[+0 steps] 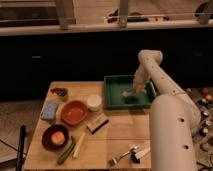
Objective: Wipe tray with towel
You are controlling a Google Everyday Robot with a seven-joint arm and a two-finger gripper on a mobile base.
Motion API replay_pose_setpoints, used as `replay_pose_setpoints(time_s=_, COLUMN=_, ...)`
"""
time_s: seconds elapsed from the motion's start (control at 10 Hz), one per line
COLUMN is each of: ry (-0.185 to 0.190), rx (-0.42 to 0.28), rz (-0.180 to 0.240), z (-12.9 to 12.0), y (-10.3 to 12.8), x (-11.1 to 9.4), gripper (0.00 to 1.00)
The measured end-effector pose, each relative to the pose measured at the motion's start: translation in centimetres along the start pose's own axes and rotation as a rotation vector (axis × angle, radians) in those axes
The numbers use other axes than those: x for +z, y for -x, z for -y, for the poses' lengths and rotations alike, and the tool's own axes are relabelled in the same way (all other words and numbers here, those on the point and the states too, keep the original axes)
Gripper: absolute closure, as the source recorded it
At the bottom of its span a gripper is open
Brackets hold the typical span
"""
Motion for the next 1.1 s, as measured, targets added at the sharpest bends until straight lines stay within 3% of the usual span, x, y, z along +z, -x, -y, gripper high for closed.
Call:
replay_pose_setpoints(time_s=0.4, ry=0.055, rx=-0.096, rz=0.036, z=-2.1, y=1.6, x=0.5, gripper=1.0)
replay_pose_setpoints(time_s=0.7, ry=0.091, rx=-0.116, rz=0.037, z=-3.0, y=1.4, x=0.9, gripper=1.0)
replay_pose_setpoints(time_s=0.9, ry=0.094, rx=-0.11, rz=0.035, z=-3.3, y=1.0, x=0.8, gripper=1.0)
replay_pose_setpoints(time_s=1.1, ry=0.067, rx=-0.111, rz=0.037, z=-3.1, y=0.8, x=0.1, gripper=1.0)
